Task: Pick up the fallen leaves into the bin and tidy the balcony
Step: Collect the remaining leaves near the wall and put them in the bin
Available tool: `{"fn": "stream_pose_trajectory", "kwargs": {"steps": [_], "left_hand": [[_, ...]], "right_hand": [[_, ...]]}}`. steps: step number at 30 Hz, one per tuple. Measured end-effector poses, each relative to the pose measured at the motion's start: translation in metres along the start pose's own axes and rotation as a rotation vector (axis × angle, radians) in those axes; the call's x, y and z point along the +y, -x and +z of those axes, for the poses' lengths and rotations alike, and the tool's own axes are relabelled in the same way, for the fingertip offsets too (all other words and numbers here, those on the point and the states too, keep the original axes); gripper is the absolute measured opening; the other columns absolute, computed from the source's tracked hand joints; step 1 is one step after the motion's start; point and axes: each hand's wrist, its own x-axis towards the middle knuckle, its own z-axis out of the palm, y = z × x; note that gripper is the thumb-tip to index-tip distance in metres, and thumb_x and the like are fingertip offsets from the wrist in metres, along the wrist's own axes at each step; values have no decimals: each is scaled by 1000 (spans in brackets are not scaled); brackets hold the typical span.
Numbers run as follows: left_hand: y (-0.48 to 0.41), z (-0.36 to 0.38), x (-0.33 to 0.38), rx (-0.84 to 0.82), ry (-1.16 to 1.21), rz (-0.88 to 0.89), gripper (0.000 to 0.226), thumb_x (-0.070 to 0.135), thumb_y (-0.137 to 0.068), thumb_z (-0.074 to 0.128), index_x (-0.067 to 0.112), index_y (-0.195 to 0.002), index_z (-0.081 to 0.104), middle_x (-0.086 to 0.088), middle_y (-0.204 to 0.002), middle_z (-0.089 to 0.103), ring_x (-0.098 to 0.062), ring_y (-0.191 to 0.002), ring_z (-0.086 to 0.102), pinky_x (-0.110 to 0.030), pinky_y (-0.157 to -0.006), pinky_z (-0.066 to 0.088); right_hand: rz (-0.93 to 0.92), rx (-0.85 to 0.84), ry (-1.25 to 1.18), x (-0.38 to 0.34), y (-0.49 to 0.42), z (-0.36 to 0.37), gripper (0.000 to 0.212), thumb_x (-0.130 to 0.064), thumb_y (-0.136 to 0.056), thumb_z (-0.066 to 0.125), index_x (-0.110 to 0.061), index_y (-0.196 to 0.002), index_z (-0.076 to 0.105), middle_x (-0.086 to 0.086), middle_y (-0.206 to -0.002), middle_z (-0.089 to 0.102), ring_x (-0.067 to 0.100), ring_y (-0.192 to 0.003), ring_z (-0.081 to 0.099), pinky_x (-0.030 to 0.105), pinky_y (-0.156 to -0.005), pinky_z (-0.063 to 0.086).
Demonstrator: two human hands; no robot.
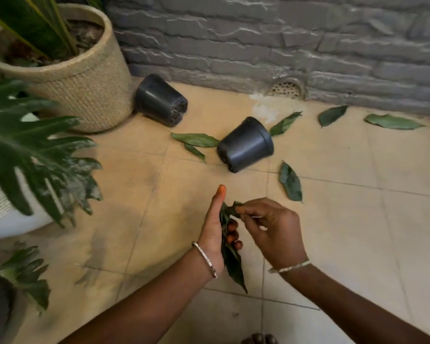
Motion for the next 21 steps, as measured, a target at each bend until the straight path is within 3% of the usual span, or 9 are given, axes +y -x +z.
{"fn": "stream_pose_trajectory", "kwargs": {"steps": [3, 5, 7, 10, 12, 15, 18, 21], "left_hand": [[3, 21, -9, -108, 57, -45, 50, 69, -65, 74, 21, -60, 62, 0, -64, 58, -18, -64, 57, -30, -72, 45], [-2, 31, -14, -83, 80, -56, 42, 54, -75, 74, 20, -57, 59, 1, -57, 58, -16, -55, 58, -28, -66, 46], [-6, 34, -18, -29, 57, -36, 40, 52, -81, 70, 19, -61, 57, 2, -54, 57, -15, -50, 57, -27, -58, 45], [-12, 36, -24, 31, -64, 50, 45, 59, -87, 59, 19, -68, 57, -1, -58, 63, -18, -54, 60, -28, -56, 44], [-12, 36, -22, 51, -77, 93, 43, 58, -87, 59, 19, -71, 57, 0, -61, 62, -17, -58, 60, -27, -54, 44], [-10, 35, -14, 35, -26, 105, 40, 51, -89, 61, 17, -69, 54, 2, -56, 51, -13, -48, 52, -23, -48, 42], [-10, 29, -7, 49, -33, 123, 35, 47, -90, 61, 17, -73, 56, 3, -55, 46, -10, -46, 43, -22, -44, 39], [-12, 21, -4, 67, -71, 159, 28, 43, -92, 62, 16, -82, 63, 3, -60, 51, -9, -44, 43, -21, -41, 37]], "right_hand": [[-70, -64, 126, -3, 18, -6, 29, -1, -73, 73, -21, -93, 78, -8, -93, 74, 5, -84, 67, 15, -77, 51], [-100, -146, 139, -2, 26, -12, 26, -1, -71, 67, -18, -88, 77, -6, -93, 75, 12, -88, 68, 24, -80, 51], [-68, -217, 42, 0, 30, -21, 26, -3, -74, 59, -15, -89, 76, -5, -98, 75, 12, -96, 68, 26, -85, 51], [12, -112, -50, 10, 32, -42, 25, -10, -78, 52, -23, -80, 72, -11, -104, 74, 0, -109, 62, 16, -94, 47], [139, 0, -21, 25, 25, -52, 24, -5, -81, 57, -26, -77, 68, -14, -101, 72, 0, -104, 62, 22, -89, 50], [297, 38, 209, 69, 4, -58, 24, -4, -82, 65, -21, -98, 68, -8, -104, 67, 17, -98, 61, 29, -78, 50], [394, -185, 427, 110, -13, -54, 53, -19, -86, 69, -18, -136, 50, 9, -135, 54, 30, -118, 52, 35, -94, 46], [402, -342, 608, 132, -21, -42, 64, -31, -92, 62, -25, -150, 34, 9, -156, 32, 33, -135, 38, 46, -107, 41]]}}
